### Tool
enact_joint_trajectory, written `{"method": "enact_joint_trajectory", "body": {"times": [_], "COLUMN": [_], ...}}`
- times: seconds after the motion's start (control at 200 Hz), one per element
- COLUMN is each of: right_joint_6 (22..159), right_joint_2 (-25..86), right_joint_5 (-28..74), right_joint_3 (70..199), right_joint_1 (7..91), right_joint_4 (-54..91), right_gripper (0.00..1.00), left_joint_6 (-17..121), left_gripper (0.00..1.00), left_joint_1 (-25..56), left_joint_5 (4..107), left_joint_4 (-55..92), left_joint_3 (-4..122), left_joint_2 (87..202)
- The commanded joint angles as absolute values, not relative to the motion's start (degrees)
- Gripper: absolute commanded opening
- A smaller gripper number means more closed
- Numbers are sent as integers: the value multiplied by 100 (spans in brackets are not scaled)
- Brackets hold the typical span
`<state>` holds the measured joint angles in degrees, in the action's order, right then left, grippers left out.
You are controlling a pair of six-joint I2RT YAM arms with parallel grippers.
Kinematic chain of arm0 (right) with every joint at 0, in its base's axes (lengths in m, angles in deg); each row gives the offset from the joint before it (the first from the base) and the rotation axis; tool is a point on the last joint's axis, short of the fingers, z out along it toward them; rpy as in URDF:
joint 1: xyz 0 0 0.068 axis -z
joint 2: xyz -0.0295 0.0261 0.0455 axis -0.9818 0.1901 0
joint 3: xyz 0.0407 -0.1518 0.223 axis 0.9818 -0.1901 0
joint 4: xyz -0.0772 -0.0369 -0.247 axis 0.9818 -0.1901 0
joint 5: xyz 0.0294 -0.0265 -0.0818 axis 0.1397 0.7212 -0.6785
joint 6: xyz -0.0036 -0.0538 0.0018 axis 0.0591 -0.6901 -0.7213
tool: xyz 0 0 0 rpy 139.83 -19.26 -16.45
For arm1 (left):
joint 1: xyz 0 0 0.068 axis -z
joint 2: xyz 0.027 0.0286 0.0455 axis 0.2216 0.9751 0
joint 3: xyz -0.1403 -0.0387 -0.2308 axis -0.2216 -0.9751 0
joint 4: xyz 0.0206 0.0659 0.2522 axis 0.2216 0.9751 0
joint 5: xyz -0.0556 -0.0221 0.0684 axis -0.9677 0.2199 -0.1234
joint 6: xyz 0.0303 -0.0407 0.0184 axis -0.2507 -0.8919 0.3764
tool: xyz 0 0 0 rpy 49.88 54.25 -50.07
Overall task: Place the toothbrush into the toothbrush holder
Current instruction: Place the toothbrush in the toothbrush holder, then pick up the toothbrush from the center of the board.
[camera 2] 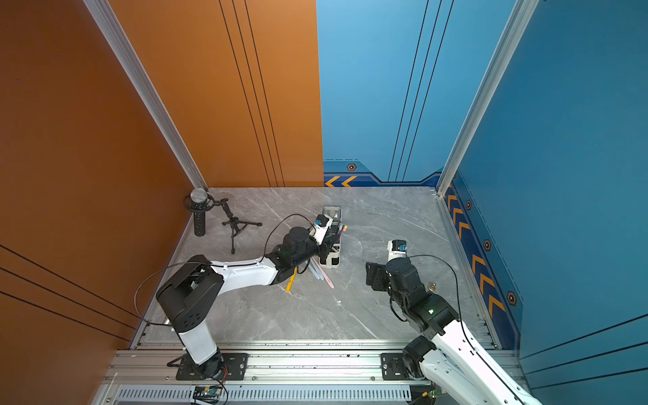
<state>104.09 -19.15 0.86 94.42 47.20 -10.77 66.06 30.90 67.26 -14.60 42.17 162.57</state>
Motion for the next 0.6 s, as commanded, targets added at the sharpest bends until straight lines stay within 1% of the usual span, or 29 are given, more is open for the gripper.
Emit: {"method": "enact_joint_trajectory", "body": {"times": [0.0, 0.245, 0.395, 0.46, 0.52, 0.596], "right_joint_6": [10415, 10389, 10380, 10380, 10380, 10389], "right_joint_2": [-2007, -1931, -1783, -1728, -1702, -1689], "right_joint_5": [199, 213, 303, 380, 448, 519], "right_joint_3": [9370, 9436, 9514, 9547, 9588, 9617], "right_joint_1": [4759, 4799, 4819, 4828, 4837, 4845], "right_joint_4": [-1170, -1186, -1193, -1194, -1203, -1217], "right_gripper": [77, 77, 77, 77, 77, 77], "left_joint_6": [6730, 6808, 6775, 6705, 6525, 6306], "left_gripper": [39, 42, 43, 45, 46, 45], "left_joint_1": [3193, 3321, 3419, 3480, 3508, 3538], "left_joint_5": [6704, 6815, 6957, 7168, 7426, 7800], "left_joint_4": [-1603, -1590, -1577, -1533, -1117, -24], "left_joint_3": [4122, 3759, 3250, 2910, 2668, 2585], "left_joint_2": [15910, 15156, 14485, 14116, 13743, 13350]}}
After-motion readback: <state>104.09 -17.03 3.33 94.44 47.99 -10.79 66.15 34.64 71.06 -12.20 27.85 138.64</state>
